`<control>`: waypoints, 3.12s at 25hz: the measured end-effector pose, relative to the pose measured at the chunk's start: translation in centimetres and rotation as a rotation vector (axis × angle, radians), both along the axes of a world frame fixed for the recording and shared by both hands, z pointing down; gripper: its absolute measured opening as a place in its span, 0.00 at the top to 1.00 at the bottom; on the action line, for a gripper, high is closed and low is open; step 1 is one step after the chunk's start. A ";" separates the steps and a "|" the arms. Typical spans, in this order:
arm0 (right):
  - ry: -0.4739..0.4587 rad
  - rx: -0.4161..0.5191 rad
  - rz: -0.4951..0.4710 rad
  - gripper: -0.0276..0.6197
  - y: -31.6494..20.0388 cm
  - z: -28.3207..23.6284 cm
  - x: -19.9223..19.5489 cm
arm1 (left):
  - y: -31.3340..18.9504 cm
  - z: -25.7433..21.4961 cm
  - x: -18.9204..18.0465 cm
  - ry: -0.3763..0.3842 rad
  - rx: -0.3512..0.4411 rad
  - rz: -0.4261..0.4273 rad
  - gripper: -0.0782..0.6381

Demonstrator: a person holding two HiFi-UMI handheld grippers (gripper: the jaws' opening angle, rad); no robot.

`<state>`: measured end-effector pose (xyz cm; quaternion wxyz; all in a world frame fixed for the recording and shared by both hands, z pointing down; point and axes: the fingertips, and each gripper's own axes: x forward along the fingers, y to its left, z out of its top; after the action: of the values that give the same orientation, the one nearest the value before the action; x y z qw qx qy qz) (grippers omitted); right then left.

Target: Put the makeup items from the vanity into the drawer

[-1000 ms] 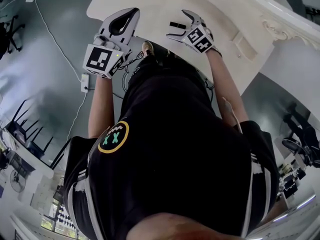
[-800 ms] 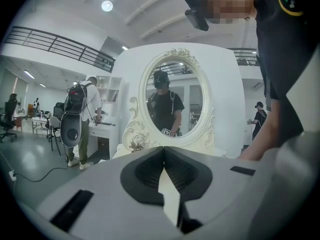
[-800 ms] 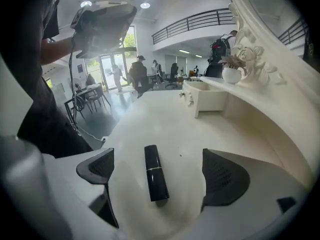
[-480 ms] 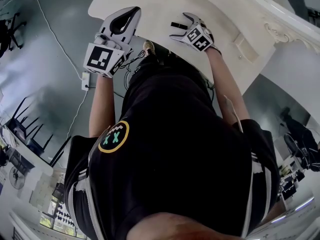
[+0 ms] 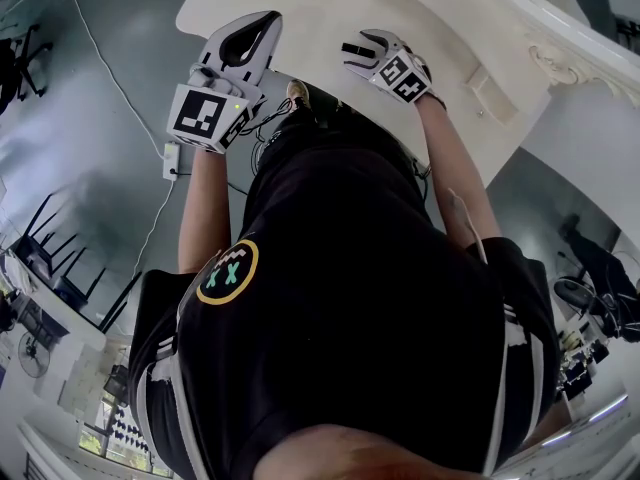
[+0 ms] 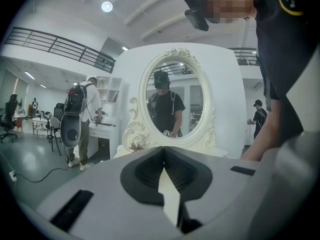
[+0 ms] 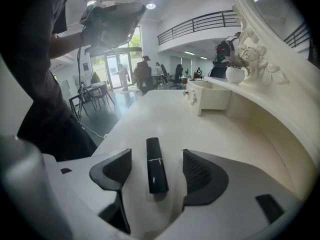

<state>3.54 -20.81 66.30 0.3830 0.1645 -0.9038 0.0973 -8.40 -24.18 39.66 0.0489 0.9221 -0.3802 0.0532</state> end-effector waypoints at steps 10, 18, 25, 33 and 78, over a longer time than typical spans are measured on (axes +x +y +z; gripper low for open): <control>0.019 0.041 -0.115 0.77 1.0 -0.6 -0.8 | -0.1 0.0 -0.1 0.002 0.002 -0.005 0.86; -0.039 0.098 -0.067 0.77 -0.7 -3.1 -1.9 | 0.0 -0.2 -0.1 -0.002 0.014 -0.012 0.86; -0.121 0.180 -0.041 0.77 -6.5 -8.5 -4.7 | -0.1 -0.4 -0.6 -0.004 0.021 -0.020 0.86; -0.113 0.229 -0.024 0.77 -14.8 -12.1 -8.6 | 0.0 -0.6 -1.7 -0.004 0.024 -0.046 0.86; -0.568 0.481 0.102 0.52 -4.6 -31.8 -7.2 | -1.2 -3.0 0.0 0.015 0.081 0.028 0.86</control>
<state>-3.64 -25.46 34.53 0.0622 0.2613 -0.9615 -0.0572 -8.38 -25.42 36.64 0.0135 0.9289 -0.3687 0.0316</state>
